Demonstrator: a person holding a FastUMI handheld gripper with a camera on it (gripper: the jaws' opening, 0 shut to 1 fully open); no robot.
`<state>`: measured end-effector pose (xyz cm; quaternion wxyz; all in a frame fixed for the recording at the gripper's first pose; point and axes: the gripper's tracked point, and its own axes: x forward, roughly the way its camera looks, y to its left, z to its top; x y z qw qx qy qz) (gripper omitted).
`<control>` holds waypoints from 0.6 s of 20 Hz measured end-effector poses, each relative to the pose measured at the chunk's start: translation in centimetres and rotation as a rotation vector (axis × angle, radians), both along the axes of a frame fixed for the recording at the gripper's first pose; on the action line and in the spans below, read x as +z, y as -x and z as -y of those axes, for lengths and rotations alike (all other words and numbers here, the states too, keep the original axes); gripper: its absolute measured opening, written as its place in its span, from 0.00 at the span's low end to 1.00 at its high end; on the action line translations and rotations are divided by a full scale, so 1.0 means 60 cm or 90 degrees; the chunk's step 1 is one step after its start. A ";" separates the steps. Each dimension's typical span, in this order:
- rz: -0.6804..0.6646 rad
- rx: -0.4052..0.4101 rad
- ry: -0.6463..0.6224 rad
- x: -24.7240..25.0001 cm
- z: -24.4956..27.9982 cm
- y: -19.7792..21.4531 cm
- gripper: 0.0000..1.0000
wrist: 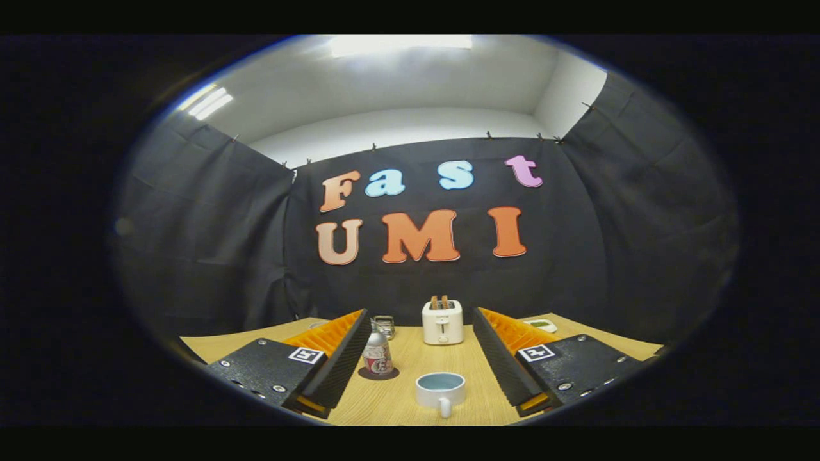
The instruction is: Take the bottle from table, then pour the juice into the cup, finally place the bottle on the coaster
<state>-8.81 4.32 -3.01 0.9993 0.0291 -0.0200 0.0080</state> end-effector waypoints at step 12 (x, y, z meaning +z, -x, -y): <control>0.003 0.009 0.012 0.028 -0.004 0.053 0.94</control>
